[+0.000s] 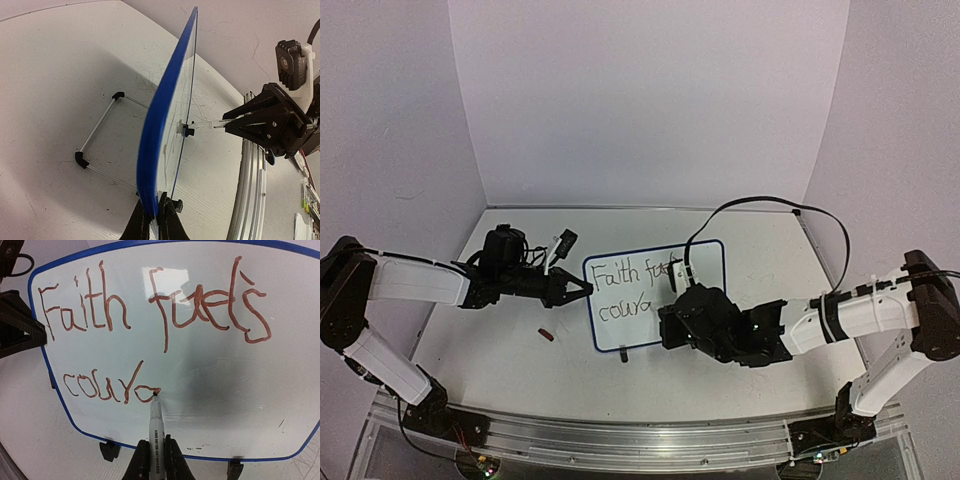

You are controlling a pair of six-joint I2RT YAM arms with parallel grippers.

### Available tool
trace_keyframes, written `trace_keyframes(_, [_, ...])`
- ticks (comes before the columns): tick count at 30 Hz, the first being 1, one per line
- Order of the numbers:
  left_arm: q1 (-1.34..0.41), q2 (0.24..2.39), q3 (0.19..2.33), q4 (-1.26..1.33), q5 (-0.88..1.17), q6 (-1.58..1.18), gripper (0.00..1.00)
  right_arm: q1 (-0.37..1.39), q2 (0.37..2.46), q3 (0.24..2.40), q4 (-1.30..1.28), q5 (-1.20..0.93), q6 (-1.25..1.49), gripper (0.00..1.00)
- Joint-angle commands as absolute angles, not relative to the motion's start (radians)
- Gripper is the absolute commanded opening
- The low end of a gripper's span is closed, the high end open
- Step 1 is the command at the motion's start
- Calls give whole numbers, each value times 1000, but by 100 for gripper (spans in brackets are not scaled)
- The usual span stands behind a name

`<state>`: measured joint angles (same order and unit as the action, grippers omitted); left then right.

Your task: Write a sentence on the whiteboard

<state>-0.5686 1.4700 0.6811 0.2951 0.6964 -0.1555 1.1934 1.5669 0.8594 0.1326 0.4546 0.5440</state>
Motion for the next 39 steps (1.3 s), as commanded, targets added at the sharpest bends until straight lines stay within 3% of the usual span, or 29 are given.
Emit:
trace_keyframes(1, [-565,1482,705,239,626,-107,0,1188,1537,843,100,470,558,0])
trace_keyframes(13, [-565,1478,704,238,627,-109,0,1185,1429,803,152,468,542,0])
trace_keyframes(39, [-566,1479,704,237,627,-105,0,1158,1516,833,151,503,570,0])
